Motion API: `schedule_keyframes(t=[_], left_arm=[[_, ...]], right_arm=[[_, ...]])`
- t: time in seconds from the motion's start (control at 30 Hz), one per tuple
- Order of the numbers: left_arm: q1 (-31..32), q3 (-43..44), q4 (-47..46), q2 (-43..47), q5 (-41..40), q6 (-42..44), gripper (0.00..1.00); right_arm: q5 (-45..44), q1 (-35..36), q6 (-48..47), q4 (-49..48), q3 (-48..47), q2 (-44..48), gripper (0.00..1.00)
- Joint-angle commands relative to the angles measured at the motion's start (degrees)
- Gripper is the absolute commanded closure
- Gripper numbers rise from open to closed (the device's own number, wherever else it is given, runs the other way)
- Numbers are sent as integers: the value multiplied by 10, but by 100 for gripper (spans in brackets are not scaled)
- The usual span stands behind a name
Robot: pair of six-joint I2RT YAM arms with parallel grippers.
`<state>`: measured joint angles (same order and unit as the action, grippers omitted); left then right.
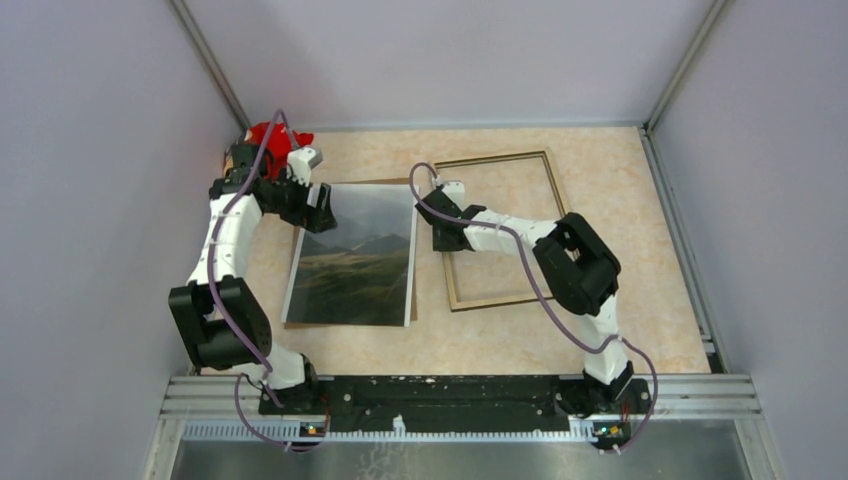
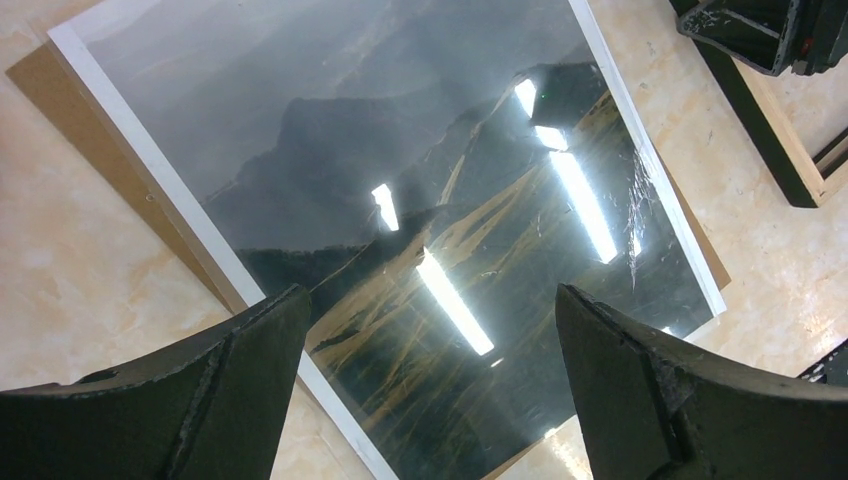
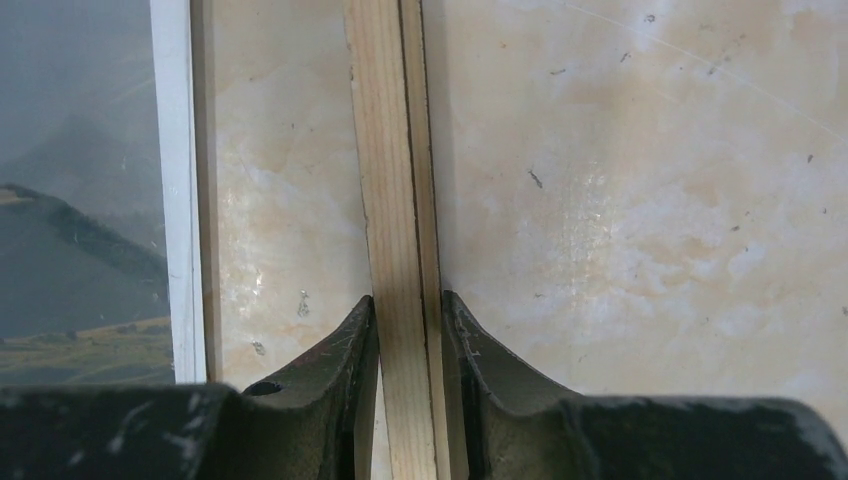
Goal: Put the photo into the frame
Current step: Adjust the photo frame at the center of the board.
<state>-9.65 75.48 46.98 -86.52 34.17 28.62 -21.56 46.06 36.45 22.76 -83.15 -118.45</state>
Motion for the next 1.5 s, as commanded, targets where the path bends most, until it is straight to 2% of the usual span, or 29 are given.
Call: schedule_keyframes(t=[0.0,0.1,0.33,0.5,0.63,0.73,0.87,1.07,1.1,1.13,1.17,1.3,1.47], left_arm=[[1,-5,-5,8,14,10,1],[1,-5,-7,10,11,11,1],[1,12,-10,7,32,2,1],[1,21,-3,5,32,2,1],[1,22,-1,9,24,5,1],[1,26,0,14,24,5,1],[1,25,-4,18,20,5,1],[-4,30,-24,13,-39,-3,1],[-6,28,-33,11,-50,2,1],[-8,26,-41,9,-64,5,1],[-9,23,-50,6,-82,7,1],[-13,3,-93,-7,-154,19,2],[-25,-24,-150,-34,-230,24,2]], right_arm=[[-14,-6,91,11,30,14,81],[-31,-7,116,1,47,26,82],[-53,-7,108,9,29,26,80],[-47,-3,28,-12,29,41,71],[-7,-3,-56,-26,51,70,67],[31,-3,-115,-28,78,96,56],[46,-2,-140,-6,87,131,39],[73,-3,-129,24,-2,173,16],[82,-3,-113,17,-22,176,7],[84,-5,-83,12,-37,178,2],[89,-8,-62,3,-47,177,1],[210,-32,-38,-70,-44,149,1],[224,-31,-17,-84,-57,96,2]])
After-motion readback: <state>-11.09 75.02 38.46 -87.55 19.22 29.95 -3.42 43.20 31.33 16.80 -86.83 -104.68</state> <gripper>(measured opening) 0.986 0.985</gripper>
